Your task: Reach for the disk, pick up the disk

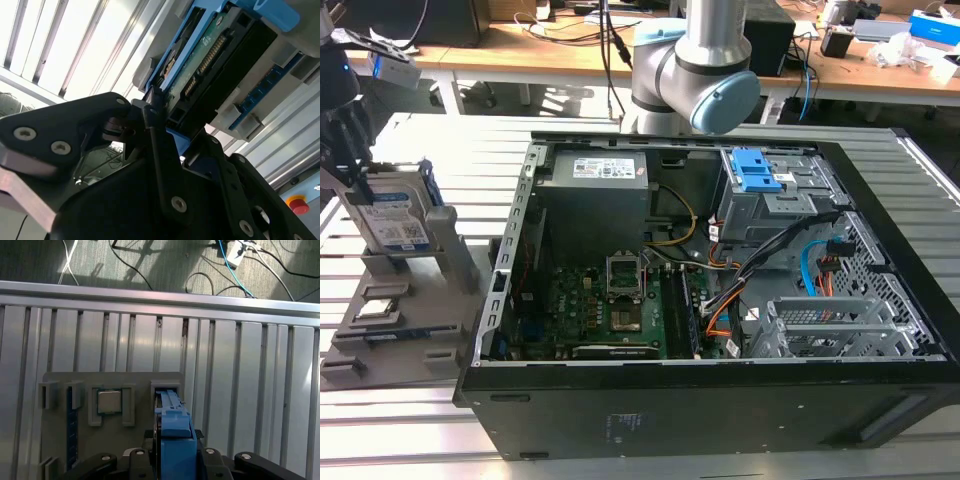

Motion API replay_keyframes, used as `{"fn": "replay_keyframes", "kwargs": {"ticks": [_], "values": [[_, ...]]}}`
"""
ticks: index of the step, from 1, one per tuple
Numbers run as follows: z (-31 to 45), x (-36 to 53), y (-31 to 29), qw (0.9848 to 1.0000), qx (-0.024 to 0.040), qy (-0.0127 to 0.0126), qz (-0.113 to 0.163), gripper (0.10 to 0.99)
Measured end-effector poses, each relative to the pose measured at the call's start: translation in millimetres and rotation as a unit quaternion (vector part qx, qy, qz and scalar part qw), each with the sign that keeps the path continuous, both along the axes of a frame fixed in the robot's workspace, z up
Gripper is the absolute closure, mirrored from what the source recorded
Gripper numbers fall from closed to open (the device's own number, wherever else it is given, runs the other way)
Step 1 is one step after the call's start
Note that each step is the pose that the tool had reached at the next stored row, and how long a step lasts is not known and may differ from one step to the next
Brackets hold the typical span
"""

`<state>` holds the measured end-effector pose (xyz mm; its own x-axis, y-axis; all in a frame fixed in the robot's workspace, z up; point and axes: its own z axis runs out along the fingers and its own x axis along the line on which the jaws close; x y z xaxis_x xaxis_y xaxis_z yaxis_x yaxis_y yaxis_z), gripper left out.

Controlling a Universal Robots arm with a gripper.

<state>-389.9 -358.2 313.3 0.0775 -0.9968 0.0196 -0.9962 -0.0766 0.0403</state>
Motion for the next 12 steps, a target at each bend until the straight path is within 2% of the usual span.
{"fn": "replay_keyframes", "kwargs": {"ticks": [12], "values": [[17.9, 0.5, 0.0, 1.0, 0.0, 0.0, 0.0, 0.718]]}}
